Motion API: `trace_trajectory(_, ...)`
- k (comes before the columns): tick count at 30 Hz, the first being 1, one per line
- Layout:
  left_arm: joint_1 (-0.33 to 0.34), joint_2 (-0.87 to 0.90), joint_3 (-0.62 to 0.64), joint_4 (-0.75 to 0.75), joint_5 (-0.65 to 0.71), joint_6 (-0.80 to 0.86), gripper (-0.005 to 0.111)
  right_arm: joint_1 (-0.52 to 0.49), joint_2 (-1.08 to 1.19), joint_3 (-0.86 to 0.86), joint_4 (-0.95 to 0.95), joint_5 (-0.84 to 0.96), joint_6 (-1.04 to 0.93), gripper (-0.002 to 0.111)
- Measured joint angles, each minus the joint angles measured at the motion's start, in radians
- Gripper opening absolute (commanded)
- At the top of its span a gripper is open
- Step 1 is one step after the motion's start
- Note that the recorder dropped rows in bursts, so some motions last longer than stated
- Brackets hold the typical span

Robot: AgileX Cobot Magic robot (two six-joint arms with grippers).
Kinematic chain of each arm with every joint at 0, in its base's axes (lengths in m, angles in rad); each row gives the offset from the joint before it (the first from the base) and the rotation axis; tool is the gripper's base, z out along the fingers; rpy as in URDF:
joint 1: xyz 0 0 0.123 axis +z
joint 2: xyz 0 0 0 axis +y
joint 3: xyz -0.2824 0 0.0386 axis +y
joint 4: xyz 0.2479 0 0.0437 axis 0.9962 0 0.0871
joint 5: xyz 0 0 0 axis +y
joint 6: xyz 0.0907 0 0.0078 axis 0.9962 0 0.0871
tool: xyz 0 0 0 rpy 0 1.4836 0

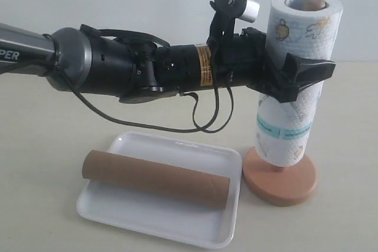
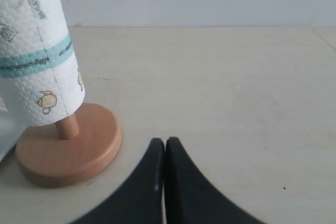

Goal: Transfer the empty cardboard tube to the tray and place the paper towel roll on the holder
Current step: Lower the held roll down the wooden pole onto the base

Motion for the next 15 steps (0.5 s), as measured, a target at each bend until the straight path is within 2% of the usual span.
trace_trajectory(15, 0.0, 0.064, 0.006, -0.016, -0.004, 0.035, 0.004, 0.0, 0.0, 0.0, 0.0, 0.0, 0.0, 0.0)
